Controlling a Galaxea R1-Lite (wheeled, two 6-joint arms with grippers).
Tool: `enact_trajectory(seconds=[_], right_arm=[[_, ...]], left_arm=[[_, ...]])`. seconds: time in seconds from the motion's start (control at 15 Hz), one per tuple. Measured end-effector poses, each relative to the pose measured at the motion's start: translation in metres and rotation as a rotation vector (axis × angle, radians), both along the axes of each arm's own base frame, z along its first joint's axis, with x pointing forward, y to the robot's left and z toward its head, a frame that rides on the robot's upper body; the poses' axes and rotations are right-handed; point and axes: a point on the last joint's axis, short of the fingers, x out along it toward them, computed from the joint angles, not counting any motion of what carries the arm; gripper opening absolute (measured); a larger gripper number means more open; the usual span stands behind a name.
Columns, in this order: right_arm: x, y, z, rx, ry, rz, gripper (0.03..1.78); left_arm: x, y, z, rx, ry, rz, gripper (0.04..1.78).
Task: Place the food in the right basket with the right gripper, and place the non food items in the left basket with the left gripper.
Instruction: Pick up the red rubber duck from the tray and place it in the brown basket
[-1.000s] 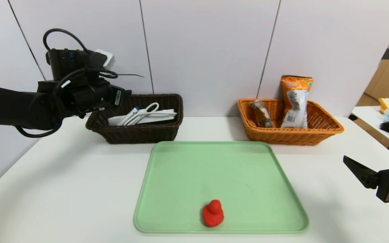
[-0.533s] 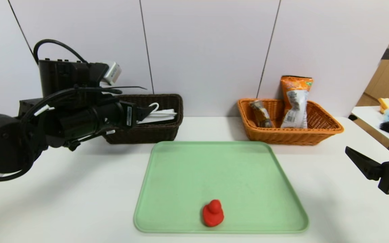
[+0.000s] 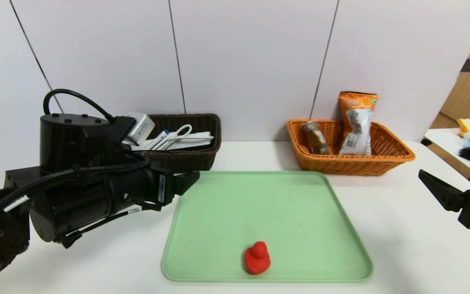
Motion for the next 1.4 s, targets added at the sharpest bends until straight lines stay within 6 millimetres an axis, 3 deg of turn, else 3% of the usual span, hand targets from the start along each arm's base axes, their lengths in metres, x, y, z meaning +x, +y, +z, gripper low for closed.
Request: enact_trajectory(seconds=[0.87, 1.4], right_arm=[[-0.001, 0.000, -0.006, -0.003, 0.027, 0.014, 1.70], [0.005, 0.002, -0.002, -0.003, 0.020, 0.021, 1.70]], left_arm=[[-0.051, -0.070, -0.027, 0.077, 0.072, -0.329, 1.69], [-0.052, -0.106, -0.058, 0.112, 0.109, -0.403, 1.69]])
